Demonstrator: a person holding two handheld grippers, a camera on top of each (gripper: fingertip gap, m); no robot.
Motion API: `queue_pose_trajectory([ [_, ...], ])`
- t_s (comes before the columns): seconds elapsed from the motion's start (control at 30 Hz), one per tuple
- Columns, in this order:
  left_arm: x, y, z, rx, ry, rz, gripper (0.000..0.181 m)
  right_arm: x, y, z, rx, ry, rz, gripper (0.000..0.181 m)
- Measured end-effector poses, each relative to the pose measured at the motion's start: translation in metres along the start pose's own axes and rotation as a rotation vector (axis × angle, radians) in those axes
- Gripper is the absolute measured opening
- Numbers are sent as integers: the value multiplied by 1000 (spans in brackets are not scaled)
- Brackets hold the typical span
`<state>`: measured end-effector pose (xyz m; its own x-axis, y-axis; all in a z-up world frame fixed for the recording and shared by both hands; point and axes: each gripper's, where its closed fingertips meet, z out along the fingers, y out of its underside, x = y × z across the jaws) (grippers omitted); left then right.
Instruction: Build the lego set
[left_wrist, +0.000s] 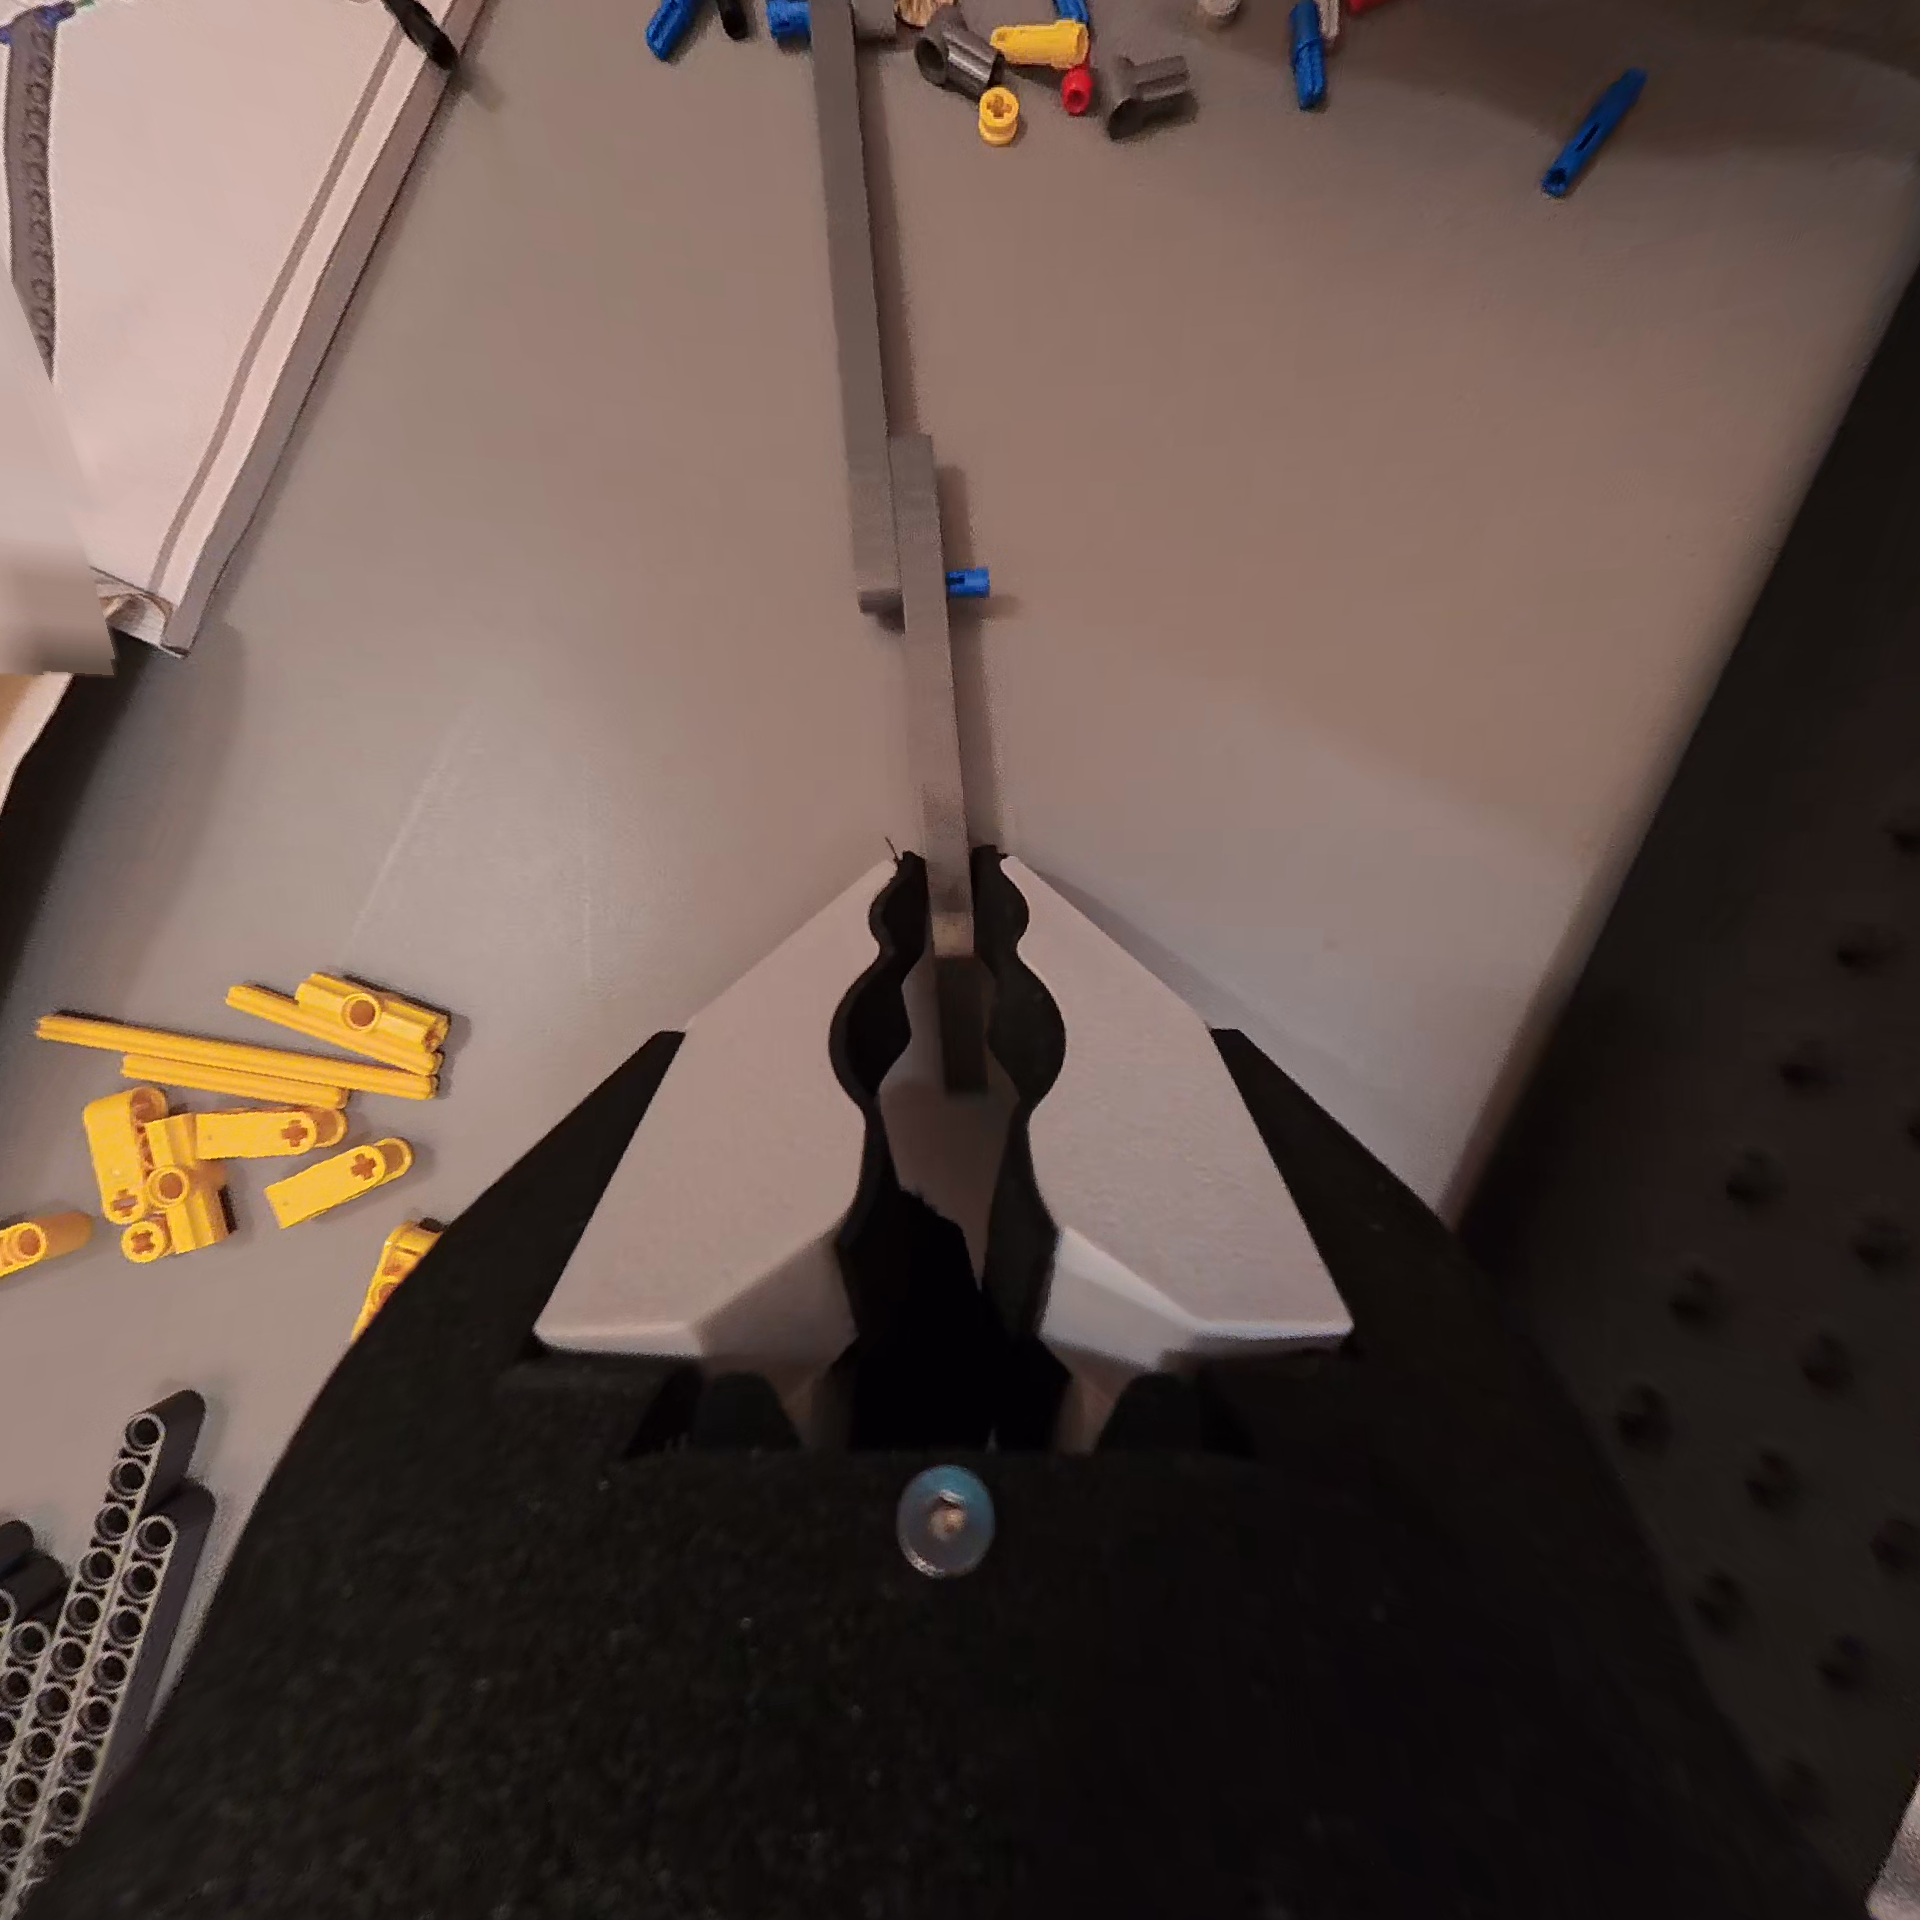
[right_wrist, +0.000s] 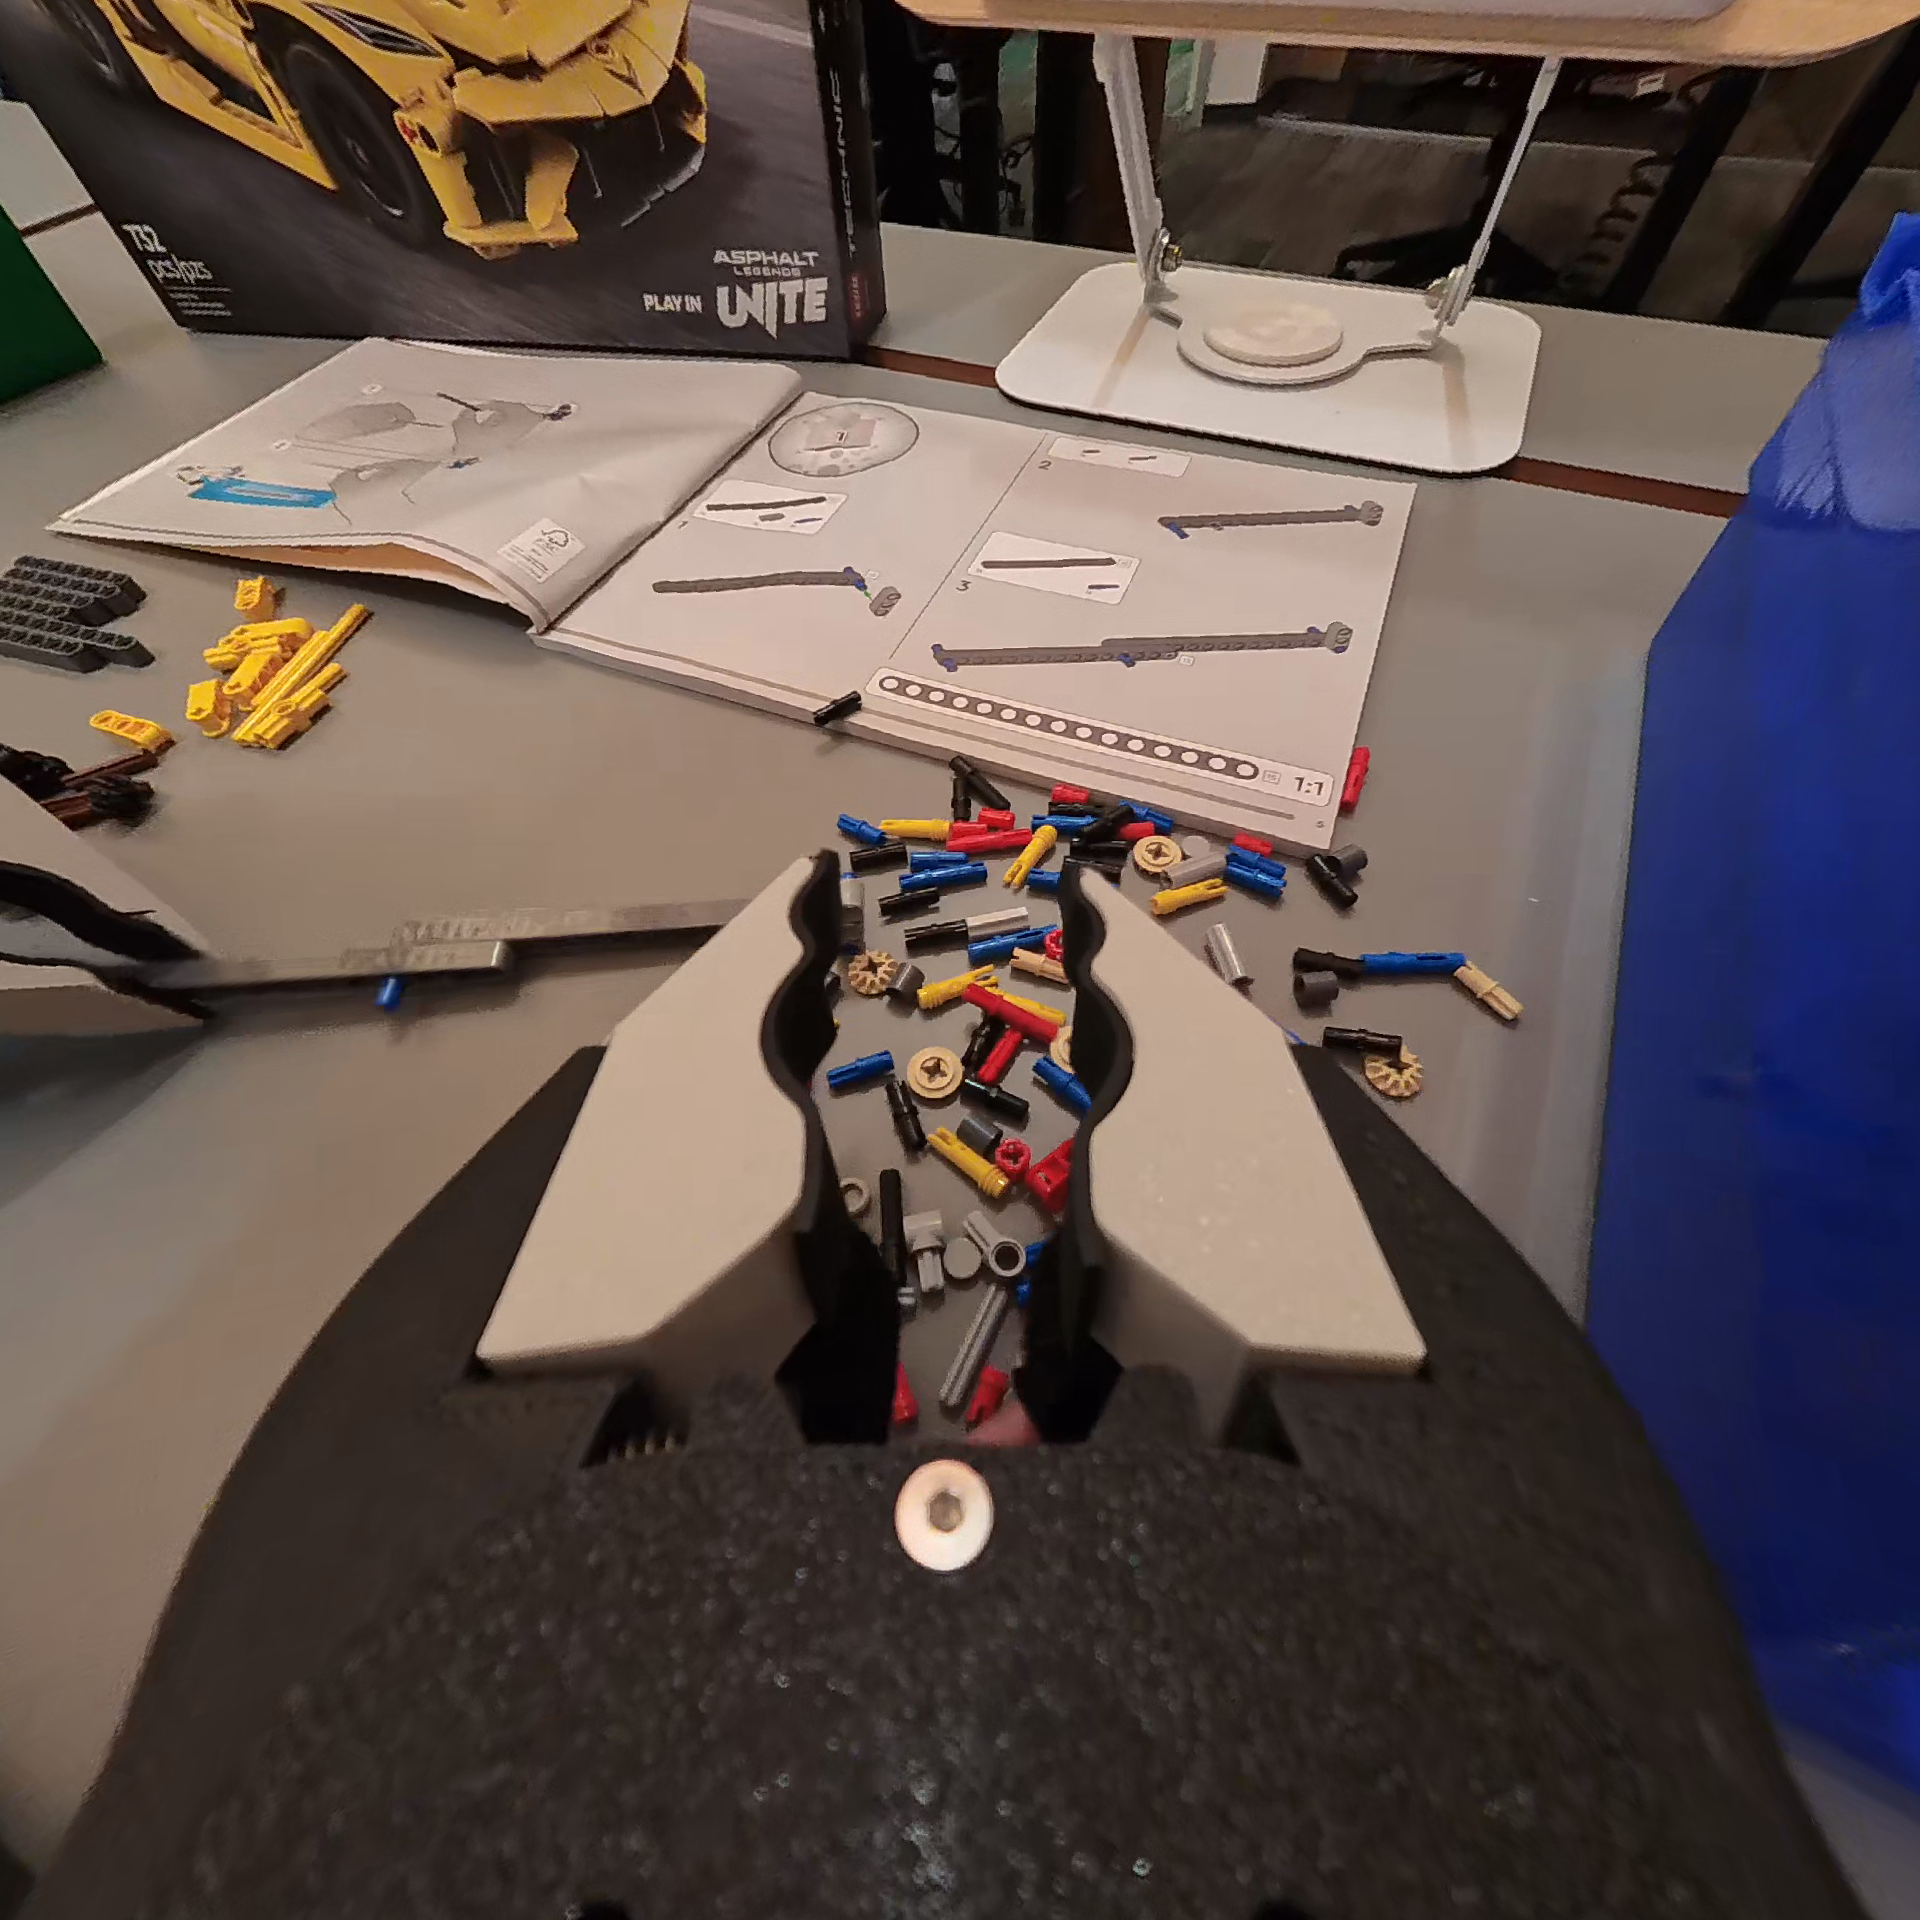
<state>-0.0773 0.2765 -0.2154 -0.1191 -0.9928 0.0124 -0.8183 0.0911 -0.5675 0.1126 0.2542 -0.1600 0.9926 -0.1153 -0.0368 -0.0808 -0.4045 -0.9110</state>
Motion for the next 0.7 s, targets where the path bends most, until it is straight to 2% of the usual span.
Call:
queue_pose_trajectory([
  [0.37,0,5,-4,20,-37,-8,8,4,0,-3,14,29,-26,39],
  [0.57,-7,2,-27,100,-95,-40,15,6,-9,-19,19,22,-77,40],
  [0.63,-11,2,-42,155,-118,-61,15,6,-3,-35,-53,-38,-120,40],
  [0.7,-10,0,-59,235,-115,-75,16,-11,11,-56,-139,-191,-160,36],
])
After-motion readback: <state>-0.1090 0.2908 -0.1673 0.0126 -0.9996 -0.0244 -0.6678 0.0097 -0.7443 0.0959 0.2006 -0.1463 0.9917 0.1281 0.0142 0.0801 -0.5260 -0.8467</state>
